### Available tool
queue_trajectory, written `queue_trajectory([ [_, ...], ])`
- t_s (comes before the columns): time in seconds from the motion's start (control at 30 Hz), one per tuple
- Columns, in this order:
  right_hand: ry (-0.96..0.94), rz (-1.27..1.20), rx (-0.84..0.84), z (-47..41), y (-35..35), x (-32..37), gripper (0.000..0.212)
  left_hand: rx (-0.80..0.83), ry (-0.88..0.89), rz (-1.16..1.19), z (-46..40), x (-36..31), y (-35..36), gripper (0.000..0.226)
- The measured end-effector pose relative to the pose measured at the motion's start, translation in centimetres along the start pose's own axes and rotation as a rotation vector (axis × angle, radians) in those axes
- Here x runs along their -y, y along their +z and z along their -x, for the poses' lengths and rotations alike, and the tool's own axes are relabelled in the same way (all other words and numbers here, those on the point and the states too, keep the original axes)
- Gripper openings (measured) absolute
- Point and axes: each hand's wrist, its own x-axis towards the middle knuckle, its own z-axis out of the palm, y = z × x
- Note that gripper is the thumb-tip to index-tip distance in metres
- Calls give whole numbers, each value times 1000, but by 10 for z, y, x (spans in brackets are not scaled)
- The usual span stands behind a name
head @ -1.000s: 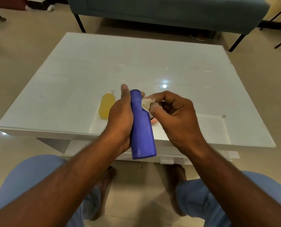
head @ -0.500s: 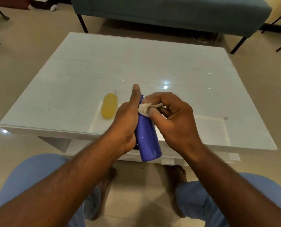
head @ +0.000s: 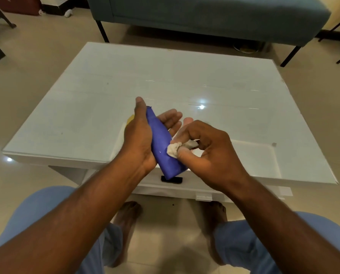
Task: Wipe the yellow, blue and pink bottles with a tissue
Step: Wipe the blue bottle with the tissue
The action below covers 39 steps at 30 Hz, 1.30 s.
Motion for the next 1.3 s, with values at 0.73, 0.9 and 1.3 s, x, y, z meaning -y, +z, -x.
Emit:
queue_trajectory([
  [0.73, -124, 5, 78, 5, 6, 2, 8, -160, 116, 469, -14, -30, -19, 63],
  [0.9, -70, -127, -180, -1, 22, 7, 10, -176, 99, 517, -10, -21, -13, 51],
  [1.3, -84, -119, -381, -2, 24, 12, 8, -232, 108, 497, -14, -17, -14, 49],
])
